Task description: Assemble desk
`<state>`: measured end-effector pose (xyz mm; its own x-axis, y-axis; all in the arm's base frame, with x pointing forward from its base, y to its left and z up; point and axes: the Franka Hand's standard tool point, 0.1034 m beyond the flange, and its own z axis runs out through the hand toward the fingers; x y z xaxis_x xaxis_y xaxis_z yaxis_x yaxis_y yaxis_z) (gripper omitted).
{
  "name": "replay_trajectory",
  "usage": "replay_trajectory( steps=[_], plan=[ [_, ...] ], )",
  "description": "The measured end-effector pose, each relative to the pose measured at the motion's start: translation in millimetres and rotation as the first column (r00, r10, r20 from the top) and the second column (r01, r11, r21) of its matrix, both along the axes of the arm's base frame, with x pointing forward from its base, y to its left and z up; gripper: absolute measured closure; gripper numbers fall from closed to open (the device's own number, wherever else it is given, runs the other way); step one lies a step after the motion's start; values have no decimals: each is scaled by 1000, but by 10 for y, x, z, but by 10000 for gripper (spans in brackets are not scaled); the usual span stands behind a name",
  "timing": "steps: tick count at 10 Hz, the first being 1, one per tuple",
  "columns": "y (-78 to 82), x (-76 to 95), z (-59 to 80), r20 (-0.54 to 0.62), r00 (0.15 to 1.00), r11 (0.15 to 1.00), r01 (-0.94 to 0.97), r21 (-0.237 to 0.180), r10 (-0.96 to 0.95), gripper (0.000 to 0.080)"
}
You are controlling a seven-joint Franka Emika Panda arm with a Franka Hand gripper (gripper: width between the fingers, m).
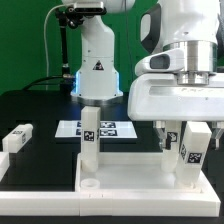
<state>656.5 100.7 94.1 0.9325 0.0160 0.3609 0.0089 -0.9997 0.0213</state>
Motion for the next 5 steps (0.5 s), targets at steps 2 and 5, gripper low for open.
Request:
replay_trajectory(
  steps=[2,5],
  plan=[
    [-10,5,29,-7,1000,1000,-4,-2,4,150],
    [-4,65,426,-63,998,1000,-1,15,2,150]
  ],
)
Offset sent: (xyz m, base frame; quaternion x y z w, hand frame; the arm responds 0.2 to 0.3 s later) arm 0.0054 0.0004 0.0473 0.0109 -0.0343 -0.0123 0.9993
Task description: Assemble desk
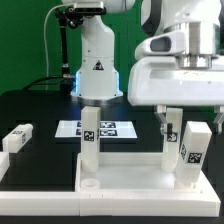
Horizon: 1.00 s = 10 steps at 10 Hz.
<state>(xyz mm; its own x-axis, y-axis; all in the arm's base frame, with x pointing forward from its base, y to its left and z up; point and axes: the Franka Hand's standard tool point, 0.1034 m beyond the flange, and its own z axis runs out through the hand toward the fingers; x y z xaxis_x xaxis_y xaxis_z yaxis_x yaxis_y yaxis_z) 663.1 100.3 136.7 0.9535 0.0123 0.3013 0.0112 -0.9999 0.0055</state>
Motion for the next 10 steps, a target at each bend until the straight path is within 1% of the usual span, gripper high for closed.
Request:
replay_trajectory(
  steps=[1,2,3,4,5,6,7,8,9,10],
  plan=[
    [-11,54,70,9,1000,1000,3,3,-3,150],
    [-35,66,80,-41,999,1000,8,0,-8,150],
    [-100,81,45,-112,994,1000,13,-8,-14,150],
    [-205,114,-9,-203,979,999,27,-18,-30,150],
    [-275,170,-43,-269,962,999,36,-27,-42,150],
    [-311,239,-44,-310,949,999,40,-33,-49,150],
    [-318,244,-45,-331,942,999,41,-36,-51,150],
    [-319,250,-48,-327,944,999,41,-36,-51,150],
    [-286,258,-66,-319,945,998,60,-34,-68,150],
    [-199,272,-108,-306,949,997,68,-28,-73,150]
  ],
)
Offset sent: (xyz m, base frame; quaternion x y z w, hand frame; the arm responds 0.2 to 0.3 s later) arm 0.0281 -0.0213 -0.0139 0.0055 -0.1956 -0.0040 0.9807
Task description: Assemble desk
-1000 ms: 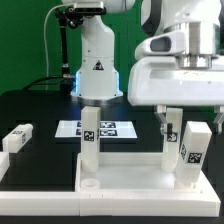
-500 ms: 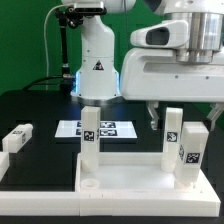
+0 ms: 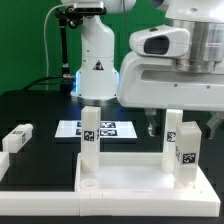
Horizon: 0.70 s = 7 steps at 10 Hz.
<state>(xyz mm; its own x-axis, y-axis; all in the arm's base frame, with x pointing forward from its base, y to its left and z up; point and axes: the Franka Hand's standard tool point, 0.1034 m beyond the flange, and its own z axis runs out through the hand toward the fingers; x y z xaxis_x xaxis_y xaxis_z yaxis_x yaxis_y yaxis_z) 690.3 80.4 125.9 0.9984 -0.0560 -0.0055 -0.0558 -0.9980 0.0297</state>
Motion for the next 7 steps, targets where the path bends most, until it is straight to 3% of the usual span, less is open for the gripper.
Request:
replay_trajectory(
  steps=[3,5,7],
  plan=[
    [209,-31,-96,-1,1000,1000,16,10,-16,150],
    [177,-26,-95,-1,999,999,42,9,-42,180],
    [179,-26,-95,1,991,991,137,9,-137,463]
  ],
)
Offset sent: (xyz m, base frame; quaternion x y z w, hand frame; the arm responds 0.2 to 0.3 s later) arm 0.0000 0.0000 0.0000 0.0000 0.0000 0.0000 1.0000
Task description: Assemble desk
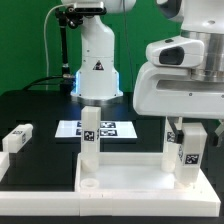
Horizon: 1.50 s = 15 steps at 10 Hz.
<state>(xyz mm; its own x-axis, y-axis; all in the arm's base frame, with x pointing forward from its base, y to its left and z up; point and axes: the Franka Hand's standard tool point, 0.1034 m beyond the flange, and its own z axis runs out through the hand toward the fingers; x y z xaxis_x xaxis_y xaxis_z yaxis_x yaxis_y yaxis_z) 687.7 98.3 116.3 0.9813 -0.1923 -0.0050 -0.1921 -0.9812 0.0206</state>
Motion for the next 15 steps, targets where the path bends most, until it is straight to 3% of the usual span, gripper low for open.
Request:
replay_trajectory(
  steps=[4,6,9,12,15],
  plan=[
    [-39,2,-1,6,972,972,234,-6,-234,511],
    [-62,-58,-3,57,867,868,496,-14,-495,511],
    [-101,-92,-2,78,578,581,814,9,-812,511],
    [119,-196,-65,102,260,266,963,51,-960,508],
    [74,-207,-64,98,130,136,989,62,-987,508]
  ],
)
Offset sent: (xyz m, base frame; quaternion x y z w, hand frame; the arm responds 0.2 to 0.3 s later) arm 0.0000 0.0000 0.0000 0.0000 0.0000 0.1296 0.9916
